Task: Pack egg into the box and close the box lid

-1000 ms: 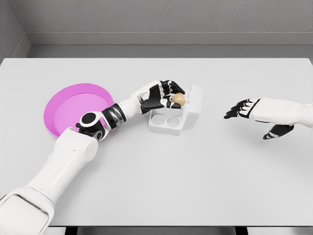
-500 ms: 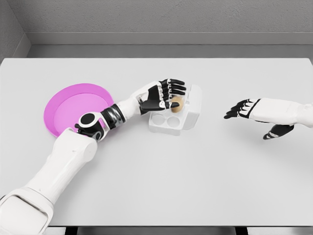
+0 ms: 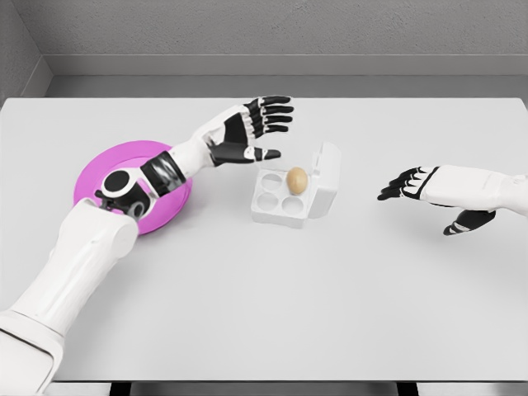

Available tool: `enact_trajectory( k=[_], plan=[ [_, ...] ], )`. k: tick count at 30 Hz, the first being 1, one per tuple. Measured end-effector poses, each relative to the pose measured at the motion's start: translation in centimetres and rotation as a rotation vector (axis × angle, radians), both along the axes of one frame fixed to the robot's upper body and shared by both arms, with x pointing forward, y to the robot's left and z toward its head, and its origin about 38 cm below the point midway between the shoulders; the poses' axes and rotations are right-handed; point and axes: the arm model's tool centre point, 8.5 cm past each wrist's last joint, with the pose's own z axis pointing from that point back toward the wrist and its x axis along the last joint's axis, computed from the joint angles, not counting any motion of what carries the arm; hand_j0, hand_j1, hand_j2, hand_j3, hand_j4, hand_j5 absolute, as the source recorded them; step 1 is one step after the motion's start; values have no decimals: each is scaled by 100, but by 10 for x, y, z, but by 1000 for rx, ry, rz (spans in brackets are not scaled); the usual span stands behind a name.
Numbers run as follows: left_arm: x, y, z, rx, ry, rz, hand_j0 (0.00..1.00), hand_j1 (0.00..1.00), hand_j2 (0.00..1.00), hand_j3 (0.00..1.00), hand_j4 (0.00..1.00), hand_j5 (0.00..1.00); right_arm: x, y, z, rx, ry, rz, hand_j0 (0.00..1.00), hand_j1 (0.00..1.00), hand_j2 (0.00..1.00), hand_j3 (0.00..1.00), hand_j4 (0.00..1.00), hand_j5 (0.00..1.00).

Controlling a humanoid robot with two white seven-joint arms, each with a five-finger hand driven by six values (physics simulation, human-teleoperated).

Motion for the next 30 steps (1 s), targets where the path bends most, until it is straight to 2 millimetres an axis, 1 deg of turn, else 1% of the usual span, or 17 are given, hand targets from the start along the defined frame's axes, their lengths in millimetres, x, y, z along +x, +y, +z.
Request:
enact_trajectory(
  k=[2, 4, 6, 9, 13, 17, 21, 25, 27, 28, 29, 30],
  plan=[
    [0, 2, 5, -5, -14, 1, 89, 89, 89, 89, 89, 89, -1, 3, 0, 3, 0, 7, 100, 100, 100, 100, 100, 100],
    [-3, 9, 9, -6, -29, 0, 97, 97, 97, 97, 97, 97, 0, 5, 0, 10, -2, 10, 100, 100, 100, 100, 100, 100],
    [-6, 22, 23, -12, -62, -3, 97, 97, 97, 97, 97, 97, 0, 7, -1, 14, -3, 13, 100, 100, 100, 100, 100, 100],
    [-13, 39, 33, -15, -83, -5, 99, 99, 99, 99, 99, 99, 6, 7, 0, 29, -11, 2, 100, 100, 100, 100, 100, 100],
    [-16, 47, 41, -21, -99, -7, 99, 99, 99, 99, 99, 99, 11, 13, -5, 56, -8, -1, 100, 100, 100, 100, 100, 100],
    [-19, 51, 37, -20, -89, -5, 100, 100, 100, 100, 100, 100, 16, 27, -5, 89, -19, 18, 100, 100, 100, 100, 100, 100],
    [-19, 52, 38, -19, -92, -3, 100, 100, 100, 100, 100, 100, 21, 42, -4, 118, -28, 41, 100, 100, 100, 100, 100, 100],
    [-19, 58, 38, -11, -92, 2, 100, 100, 100, 100, 100, 100, 24, 49, -1, 131, -40, 53, 100, 100, 100, 100, 100, 100],
    [-20, 64, 37, -5, -87, 9, 100, 100, 100, 100, 100, 100, 25, 51, 1, 134, -47, 58, 100, 100, 100, 100, 100, 100],
    [-23, 70, 33, -7, -71, 14, 100, 100, 100, 100, 100, 100, 25, 52, 1, 137, -47, 60, 100, 100, 100, 100, 100, 100],
    [-26, 76, 35, -9, -71, 14, 100, 100, 100, 100, 100, 100, 25, 54, 1, 139, -47, 63, 100, 100, 100, 100, 100, 100],
    [-30, 80, 33, -10, -63, 14, 100, 100, 100, 100, 100, 100, 25, 55, 2, 142, -49, 66, 100, 100, 100, 100, 100, 100]
  ],
)
